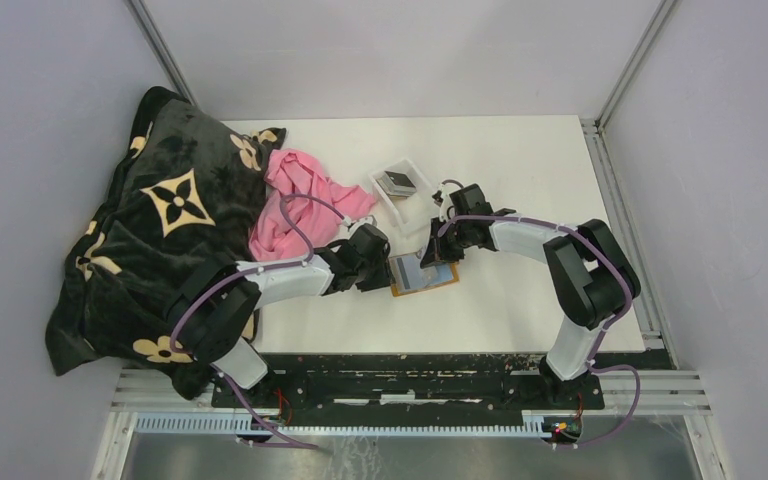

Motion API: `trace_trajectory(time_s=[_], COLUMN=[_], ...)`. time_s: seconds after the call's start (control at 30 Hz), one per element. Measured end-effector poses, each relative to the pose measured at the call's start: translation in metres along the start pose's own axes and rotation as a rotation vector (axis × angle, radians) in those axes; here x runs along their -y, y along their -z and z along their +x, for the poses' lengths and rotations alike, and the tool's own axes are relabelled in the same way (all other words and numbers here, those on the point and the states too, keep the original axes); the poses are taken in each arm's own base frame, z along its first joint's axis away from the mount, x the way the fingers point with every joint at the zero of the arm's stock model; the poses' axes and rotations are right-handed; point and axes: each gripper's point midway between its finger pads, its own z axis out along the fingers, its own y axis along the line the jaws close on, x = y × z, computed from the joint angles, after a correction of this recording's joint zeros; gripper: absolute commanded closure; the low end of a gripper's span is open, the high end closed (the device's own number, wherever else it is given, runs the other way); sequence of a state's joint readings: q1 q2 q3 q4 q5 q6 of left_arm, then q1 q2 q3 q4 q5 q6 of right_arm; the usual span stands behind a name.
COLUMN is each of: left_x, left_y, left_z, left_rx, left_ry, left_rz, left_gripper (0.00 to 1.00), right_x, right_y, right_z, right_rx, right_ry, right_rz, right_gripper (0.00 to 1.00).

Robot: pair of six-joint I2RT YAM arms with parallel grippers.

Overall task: Put the credit cards into the card holder
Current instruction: Turn over the card slot in the card holder, then insert the credit card into the card holder.

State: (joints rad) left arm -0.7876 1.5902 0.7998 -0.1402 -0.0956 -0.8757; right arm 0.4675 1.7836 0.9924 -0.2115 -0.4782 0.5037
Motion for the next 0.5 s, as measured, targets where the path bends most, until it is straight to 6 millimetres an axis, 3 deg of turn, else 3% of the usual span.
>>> trace_trajectory(time_s=[0.5], left_x=[-0.0005], left_y=[-0.0048], left_z=[0.0011], left_rx=[-0.002], left_ry=[0.0], left_rz=[-0.002], left_gripper=[0.6], right_x=[0.0003], right_y=[-0.0013], right_z=[-0.0041], right_rx=[0.022], right_ry=[0.002], right_rz=[-0.006], right_gripper=[0.99])
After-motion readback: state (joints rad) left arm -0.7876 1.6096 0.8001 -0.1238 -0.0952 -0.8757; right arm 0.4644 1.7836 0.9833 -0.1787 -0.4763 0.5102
